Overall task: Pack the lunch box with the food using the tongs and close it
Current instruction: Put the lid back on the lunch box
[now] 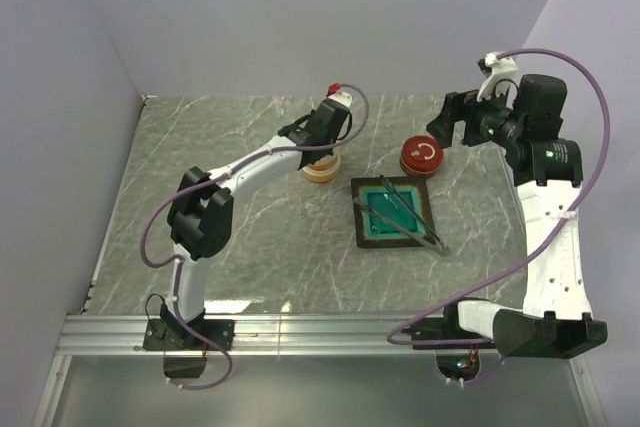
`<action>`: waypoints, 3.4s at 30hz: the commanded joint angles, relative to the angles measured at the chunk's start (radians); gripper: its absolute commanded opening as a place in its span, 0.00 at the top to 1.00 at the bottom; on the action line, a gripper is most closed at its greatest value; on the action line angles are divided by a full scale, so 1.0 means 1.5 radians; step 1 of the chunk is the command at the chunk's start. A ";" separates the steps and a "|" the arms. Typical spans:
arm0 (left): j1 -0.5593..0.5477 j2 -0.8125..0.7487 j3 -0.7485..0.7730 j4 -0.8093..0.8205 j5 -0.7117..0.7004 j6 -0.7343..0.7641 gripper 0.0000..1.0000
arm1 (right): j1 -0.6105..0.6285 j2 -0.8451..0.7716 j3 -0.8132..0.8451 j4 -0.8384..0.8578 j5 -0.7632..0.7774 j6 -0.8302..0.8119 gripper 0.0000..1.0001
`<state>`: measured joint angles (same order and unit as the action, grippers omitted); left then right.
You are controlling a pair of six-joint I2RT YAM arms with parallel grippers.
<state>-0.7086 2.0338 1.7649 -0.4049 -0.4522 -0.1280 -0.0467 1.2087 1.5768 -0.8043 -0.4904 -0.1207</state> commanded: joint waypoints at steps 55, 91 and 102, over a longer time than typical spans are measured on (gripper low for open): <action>-0.035 0.114 0.167 -0.075 -0.092 -0.040 1.00 | -0.040 -0.034 -0.014 0.027 -0.097 0.015 0.00; 0.003 0.109 0.125 -0.089 -0.018 -0.089 1.00 | -0.040 -0.030 -0.017 0.028 -0.114 0.018 0.00; 0.004 0.088 0.045 -0.056 0.003 -0.127 1.00 | -0.040 -0.029 -0.021 0.030 -0.114 0.017 0.00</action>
<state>-0.7082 2.2070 1.8538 -0.4717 -0.4850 -0.2909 -0.0990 1.1751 1.5440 -0.7990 -0.6483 -0.0978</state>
